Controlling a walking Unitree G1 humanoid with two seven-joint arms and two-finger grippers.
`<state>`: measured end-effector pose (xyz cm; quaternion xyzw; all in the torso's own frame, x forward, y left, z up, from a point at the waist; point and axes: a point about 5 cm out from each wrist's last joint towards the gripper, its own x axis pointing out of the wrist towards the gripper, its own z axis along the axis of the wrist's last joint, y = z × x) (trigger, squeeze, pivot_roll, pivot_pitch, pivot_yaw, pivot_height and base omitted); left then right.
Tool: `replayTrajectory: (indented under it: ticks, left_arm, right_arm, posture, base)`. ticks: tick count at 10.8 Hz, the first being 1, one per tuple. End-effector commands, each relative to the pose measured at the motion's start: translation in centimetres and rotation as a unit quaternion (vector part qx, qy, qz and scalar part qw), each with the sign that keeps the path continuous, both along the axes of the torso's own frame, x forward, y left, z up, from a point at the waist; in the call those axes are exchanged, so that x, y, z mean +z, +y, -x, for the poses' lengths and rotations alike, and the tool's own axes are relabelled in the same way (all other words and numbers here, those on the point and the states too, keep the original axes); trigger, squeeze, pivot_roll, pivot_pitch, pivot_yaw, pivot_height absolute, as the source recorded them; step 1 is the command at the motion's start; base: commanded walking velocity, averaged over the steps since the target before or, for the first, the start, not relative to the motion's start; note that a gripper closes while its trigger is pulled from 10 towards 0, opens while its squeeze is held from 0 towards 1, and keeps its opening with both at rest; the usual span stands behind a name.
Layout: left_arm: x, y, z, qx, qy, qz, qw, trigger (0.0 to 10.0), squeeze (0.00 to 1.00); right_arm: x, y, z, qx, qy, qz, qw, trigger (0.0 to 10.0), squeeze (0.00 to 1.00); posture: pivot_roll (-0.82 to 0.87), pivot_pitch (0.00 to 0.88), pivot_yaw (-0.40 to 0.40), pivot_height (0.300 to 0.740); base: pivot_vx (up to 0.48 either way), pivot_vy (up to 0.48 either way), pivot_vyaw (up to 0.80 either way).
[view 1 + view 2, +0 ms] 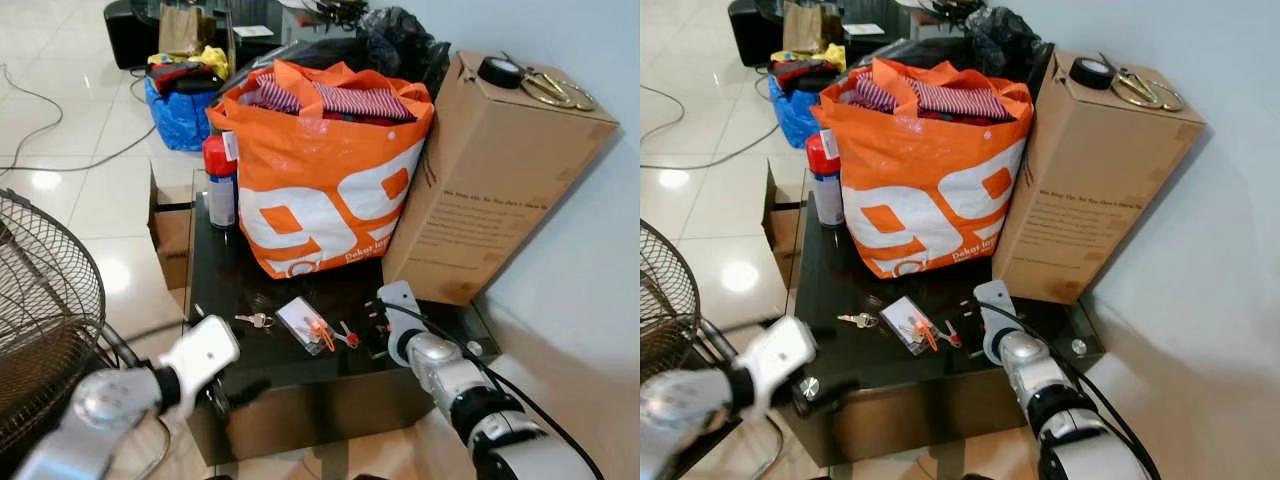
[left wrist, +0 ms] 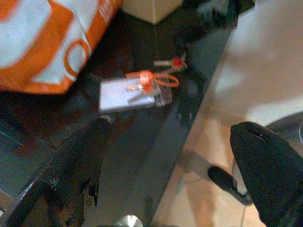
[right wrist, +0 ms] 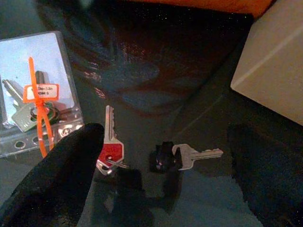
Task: Hang keys on a hook
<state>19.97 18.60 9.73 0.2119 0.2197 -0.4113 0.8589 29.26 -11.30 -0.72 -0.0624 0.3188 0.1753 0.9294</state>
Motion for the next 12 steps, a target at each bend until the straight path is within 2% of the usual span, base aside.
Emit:
replayTrajectory:
  ticks: [1, 2, 3, 4, 5, 9, 11, 12]
  left_arm:
    - [0.2, -0.1, 0.3, -0.004, 0.005, 0.003, 1.0, 10.0, 0.0]
    - [0.3, 0.1, 0.5, -0.004, 0.008, -0.001, 1.0, 10.0, 0.0]
    - [0.6, 0.4, 0.9, -0.002, 0.013, -0.005, 1.0, 10.0, 0.0]
    - [1.0, 0.6, 1.3, 0.0, 0.019, -0.007, 1.0, 10.0, 0.0]
    - [1.2, 0.8, 1.7, 0.001, 0.023, -0.009, 1.0, 10.0, 0.0]
    - [1.4, 1.1, 2.9, 0.008, 0.036, -0.014, 0.999, 10.0, 0.0]
    - [1.5, 1.2, 3.1, 0.01, 0.039, -0.014, 0.999, 10.0, 0.0]
    - [1.5, 1.2, 3.1, 0.01, 0.04, -0.014, 0.999, 10.0, 0.0]
  right_arm:
    - [0.1, -0.5, -0.2, -0.007, -0.004, 0.004, 1.0, 4.8, 0.0]
    - [0.0, -0.4, -0.1, -0.006, -0.002, 0.007, 1.0, 3.8, 0.0]
    - [-0.2, -0.2, 0.0, -0.007, -0.002, 0.009, 1.0, 4.0, 0.0]
    - [-0.3, 0.0, 0.1, -0.007, -0.002, 0.016, 1.0, 5.9, 0.0]
    - [-0.3, 0.0, 0.0, -0.01, -0.006, 0.019, 1.0, 10.0, 0.0]
    - [0.4, 0.1, -0.6, -0.026, -0.025, 0.002, 0.999, 10.0, 0.0]
    - [0.4, 0.0, -0.7, -0.029, -0.02, 0.017, 0.999, 4.3, 0.0]
    - [0.4, 0.0, -0.7, -0.031, -0.02, 0.019, 0.999, 3.7, 0.0]
  posture:
    - [0.13, 0.029, -0.155, 0.74]
    - [0.13, 0.04, -0.153, 0.74]
    - [0.13, 0.064, -0.151, 0.74]
    - [0.14, 0.092, -0.152, 0.74]
    - [0.15, 0.122, -0.153, 0.74]
    - [0.16, 0.15, -0.154, 0.74]
    - [0.16, 0.155, -0.156, 0.74]
    - [0.16, 0.155, -0.156, 0.74]
  base:
    - [0.0, 0.0, 0.0]
    - [0.0, 0.0, 0.0]
    - [0.0, 0.0, 0.0]
    - [0.0, 0.0, 0.0]
    - [0.0, 0.0, 0.0]
    - [0.0, 0.0, 0.0]
    - [0.0, 0.0, 0.0]
    - [0.0, 0.0, 0.0]
